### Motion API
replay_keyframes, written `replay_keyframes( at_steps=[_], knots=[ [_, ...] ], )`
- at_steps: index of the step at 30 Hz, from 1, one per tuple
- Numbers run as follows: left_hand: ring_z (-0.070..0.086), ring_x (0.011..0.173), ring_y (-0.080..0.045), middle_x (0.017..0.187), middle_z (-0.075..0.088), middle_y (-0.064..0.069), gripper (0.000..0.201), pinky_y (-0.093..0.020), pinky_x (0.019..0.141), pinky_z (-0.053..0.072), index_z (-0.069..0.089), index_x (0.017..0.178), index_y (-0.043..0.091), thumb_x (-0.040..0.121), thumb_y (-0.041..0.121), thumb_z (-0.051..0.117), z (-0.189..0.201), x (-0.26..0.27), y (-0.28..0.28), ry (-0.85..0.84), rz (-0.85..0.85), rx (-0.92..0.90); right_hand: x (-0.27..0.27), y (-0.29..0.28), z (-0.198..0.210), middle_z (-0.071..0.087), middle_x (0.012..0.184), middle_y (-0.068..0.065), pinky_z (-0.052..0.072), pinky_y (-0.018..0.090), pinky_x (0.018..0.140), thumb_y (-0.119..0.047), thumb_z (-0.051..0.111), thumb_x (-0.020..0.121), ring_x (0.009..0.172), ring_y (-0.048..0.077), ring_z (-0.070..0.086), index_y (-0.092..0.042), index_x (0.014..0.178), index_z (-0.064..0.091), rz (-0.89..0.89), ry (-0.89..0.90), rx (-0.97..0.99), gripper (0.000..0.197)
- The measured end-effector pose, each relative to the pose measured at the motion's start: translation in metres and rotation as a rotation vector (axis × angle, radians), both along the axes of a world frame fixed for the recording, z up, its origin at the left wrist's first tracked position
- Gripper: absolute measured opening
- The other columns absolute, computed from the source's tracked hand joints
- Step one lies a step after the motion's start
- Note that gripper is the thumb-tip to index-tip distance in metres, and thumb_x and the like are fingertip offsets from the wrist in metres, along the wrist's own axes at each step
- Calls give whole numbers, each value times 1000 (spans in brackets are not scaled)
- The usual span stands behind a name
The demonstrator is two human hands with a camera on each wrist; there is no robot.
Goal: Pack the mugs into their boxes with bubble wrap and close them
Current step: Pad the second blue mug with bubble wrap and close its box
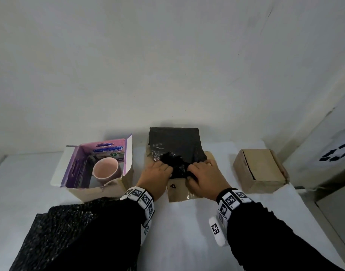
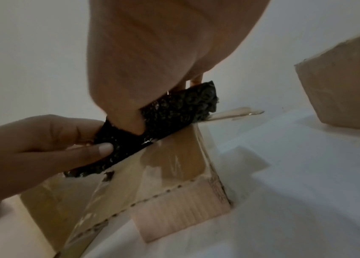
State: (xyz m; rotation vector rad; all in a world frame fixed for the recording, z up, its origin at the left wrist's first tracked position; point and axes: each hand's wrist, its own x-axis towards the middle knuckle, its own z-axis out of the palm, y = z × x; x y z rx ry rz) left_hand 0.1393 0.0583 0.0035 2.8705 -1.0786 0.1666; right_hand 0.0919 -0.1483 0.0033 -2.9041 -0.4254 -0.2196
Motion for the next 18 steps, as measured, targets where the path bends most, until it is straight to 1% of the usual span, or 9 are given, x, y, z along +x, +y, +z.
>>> replay_keyframes(
  at_steps=[2,3,5,7,9,11,13,15,18],
  knots=[
    [59,92,-21,94,67,2,22,-36,91,43,56,95,22,88,37,42,-2,-4,-3,26,-23,27,3,-5,-2,60,88,-9,33,38,97,-52,56,75,83,15,56,-25,98,55,22,50,-48,35],
    [60,89,-20,91,67,3,27,-36,91,44,56,94,22,84,43,43,-3,-5,-3,36,-37,50,5,-8,-4,61,89,-7,32,38,98,-51,60,71,84,17,58,-24,99,55,28,80,-99,39],
    [60,90,-19,90,67,4,30,-37,96,40,61,92,23,77,47,51,-7,-3,-1,45,-67,134,9,-8,-5,64,85,-3,27,39,95,-38,64,71,85,23,61,-21,97,57,45,96,-186,32],
    [60,91,-18,88,66,7,20,-38,99,34,67,86,26,74,43,65,-9,-1,-1,27,-70,219,11,-5,-4,67,86,0,21,41,93,-27,62,76,90,26,60,-19,96,59,40,101,-251,21],
    [60,92,-20,84,65,8,7,-39,95,27,69,80,26,73,27,67,-8,0,-3,-3,-49,245,11,0,-6,66,99,0,19,45,95,-26,54,86,109,25,50,-21,103,59,11,141,-305,19],
    [57,107,-22,92,66,8,18,-43,99,22,70,87,25,77,16,57,-3,0,-6,14,-21,274,11,2,-8,63,104,2,17,45,92,-27,52,89,116,26,44,-22,109,56,-22,162,-321,21],
    [45,123,-23,108,64,8,28,-46,107,17,66,103,23,86,14,46,1,0,-7,19,-25,331,8,5,-9,61,105,7,15,45,94,-27,52,89,113,30,46,-18,114,48,-39,175,-315,27],
    [38,129,-21,116,62,10,31,-48,111,13,63,111,24,91,16,40,5,0,-6,17,-31,370,5,6,-8,61,102,9,9,47,102,-27,50,90,111,34,48,-16,116,43,-37,171,-334,29],
    [42,129,-15,114,64,11,29,-50,113,5,61,109,26,91,17,41,8,-2,-2,44,-20,399,-2,8,-5,67,84,8,-6,48,114,-24,45,92,99,36,56,-12,114,45,11,151,-397,26]
  ],
)
